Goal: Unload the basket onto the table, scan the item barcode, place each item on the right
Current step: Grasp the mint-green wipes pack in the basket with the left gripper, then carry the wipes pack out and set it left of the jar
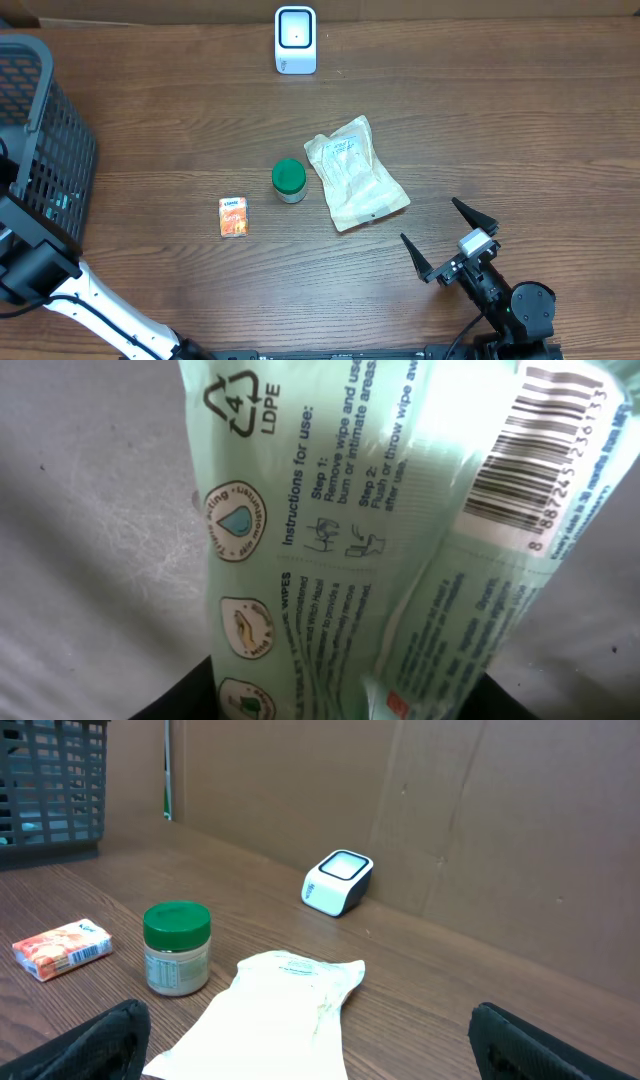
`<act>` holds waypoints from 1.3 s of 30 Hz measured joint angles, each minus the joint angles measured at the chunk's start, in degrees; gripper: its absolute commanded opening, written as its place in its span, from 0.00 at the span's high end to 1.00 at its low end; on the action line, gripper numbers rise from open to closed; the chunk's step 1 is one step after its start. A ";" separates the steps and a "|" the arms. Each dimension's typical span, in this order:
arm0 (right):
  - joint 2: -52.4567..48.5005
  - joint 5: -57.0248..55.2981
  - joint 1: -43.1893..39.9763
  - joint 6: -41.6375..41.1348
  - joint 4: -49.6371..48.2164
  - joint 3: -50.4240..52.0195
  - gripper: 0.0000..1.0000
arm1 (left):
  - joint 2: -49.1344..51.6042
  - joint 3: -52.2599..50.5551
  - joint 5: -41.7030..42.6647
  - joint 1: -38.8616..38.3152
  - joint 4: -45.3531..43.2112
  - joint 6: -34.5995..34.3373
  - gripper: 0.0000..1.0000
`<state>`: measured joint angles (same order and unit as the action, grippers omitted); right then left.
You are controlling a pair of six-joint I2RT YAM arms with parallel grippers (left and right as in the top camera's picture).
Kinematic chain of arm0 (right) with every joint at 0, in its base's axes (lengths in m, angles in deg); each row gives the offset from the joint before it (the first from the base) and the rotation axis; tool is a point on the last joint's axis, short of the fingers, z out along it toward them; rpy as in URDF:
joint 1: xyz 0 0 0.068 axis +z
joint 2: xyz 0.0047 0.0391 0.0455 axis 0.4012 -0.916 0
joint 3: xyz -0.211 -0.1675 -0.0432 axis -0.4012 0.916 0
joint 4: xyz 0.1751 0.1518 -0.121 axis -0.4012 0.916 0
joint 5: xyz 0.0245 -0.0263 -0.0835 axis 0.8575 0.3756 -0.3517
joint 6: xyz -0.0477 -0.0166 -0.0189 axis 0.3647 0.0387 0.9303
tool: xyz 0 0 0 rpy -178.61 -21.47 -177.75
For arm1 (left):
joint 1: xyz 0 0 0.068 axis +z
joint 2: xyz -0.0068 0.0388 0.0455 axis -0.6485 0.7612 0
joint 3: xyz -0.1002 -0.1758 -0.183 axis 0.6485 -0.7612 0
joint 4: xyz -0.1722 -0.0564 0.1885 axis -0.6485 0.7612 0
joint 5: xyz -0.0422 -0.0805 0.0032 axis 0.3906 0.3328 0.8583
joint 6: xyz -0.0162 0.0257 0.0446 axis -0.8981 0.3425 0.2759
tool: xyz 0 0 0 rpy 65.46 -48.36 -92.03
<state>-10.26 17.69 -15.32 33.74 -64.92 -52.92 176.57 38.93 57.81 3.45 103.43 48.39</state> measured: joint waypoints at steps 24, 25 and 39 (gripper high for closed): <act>0.00 -0.02 0.00 -0.02 -0.02 0.00 0.00 | -19.67 23.32 6.32 0.50 10.73 0.48 0.91; 0.00 -0.02 0.02 -0.02 0.00 0.00 0.00 | -22.71 23.91 7.50 0.46 10.75 0.48 0.91; 0.00 -0.02 0.00 -0.02 0.00 0.00 0.00 | -40.39 25.22 10.95 -25.55 24.50 1.36 0.81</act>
<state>-10.26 17.67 -15.32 33.72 -64.92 -52.92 136.18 64.16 68.76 -22.10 127.93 49.75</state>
